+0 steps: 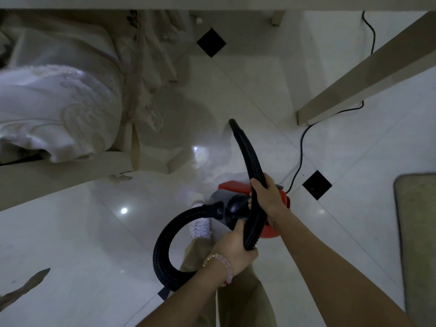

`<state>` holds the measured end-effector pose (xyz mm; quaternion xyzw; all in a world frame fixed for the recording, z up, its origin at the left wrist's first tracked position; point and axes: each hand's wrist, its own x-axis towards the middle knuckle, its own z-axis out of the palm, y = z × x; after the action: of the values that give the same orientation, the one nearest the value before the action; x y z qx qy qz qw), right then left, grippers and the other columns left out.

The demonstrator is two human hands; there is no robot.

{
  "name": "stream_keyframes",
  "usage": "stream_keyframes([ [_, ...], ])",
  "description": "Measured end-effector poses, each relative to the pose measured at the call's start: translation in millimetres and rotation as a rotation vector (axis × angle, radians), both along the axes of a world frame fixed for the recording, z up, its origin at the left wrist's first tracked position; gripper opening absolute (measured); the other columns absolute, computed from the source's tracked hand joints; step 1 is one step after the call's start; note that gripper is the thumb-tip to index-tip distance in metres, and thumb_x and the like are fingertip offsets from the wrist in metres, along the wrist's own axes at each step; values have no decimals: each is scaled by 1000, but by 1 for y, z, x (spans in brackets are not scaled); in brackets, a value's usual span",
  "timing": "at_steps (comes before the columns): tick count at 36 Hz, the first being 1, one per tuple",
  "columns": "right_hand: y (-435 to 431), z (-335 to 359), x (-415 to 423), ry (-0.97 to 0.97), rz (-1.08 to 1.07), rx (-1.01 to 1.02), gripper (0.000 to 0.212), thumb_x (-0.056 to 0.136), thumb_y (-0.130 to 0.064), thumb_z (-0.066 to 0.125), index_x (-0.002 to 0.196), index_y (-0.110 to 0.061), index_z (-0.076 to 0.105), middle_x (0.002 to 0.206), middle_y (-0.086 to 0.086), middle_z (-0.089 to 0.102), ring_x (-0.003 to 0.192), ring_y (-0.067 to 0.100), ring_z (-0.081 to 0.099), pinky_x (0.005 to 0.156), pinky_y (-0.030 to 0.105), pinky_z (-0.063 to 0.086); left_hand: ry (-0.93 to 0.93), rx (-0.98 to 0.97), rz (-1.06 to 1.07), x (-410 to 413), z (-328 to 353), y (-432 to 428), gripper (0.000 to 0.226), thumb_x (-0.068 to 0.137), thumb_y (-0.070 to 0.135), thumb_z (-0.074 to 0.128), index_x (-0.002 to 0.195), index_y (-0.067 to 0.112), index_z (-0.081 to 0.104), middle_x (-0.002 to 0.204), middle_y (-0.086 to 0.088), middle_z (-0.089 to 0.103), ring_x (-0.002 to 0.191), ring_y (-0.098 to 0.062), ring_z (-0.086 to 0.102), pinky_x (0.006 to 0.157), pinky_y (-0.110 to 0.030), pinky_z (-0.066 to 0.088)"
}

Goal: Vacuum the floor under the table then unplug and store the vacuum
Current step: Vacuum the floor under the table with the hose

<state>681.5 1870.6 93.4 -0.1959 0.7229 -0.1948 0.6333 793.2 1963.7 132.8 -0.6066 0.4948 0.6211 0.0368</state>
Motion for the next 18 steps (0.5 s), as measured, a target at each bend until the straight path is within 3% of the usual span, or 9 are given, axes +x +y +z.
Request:
stream_keyframes([
  [6, -1, 1, 0, -60, -4, -2, 25, 97, -21, 49, 123, -22, 49, 64, 7, 52, 48, 15, 50, 48, 26, 50, 9, 1, 15, 0, 1, 0, 45, 82, 27, 59, 121, 24, 36, 81, 11, 55, 79, -11, 62, 74, -32, 57],
  [11, 5, -2, 2, -17, -46, 5, 25, 99, -24, 47, 123, -25, 45, 65, 7, 52, 51, 15, 51, 51, 28, 50, -7, 15, 11, 0, 2, 1, 44, 84, 25, 59, 123, 20, 37, 93, 0, 63, 86, -17, 64, 79, -36, 57],
  [16, 12, -8, 5, 74, -67, -35, 41, 100, -26, 46, 140, -20, 39, 97, 11, 55, 85, 26, 53, 91, 49, 50, -27, 15, -16, 5, 6, 0, 47, 85, 26, 58, 127, 22, 37, 106, -2, 63, 94, -17, 62, 74, -24, 52],
  [18, 12, -7, 5, 56, -47, -50, 40, 99, -25, 47, 139, -20, 40, 97, 10, 56, 84, 25, 54, 90, 48, 51, -39, 0, -29, 7, 7, 0, 46, 85, 28, 58, 126, 23, 37, 105, -1, 63, 93, -17, 62, 66, -19, 47],
])
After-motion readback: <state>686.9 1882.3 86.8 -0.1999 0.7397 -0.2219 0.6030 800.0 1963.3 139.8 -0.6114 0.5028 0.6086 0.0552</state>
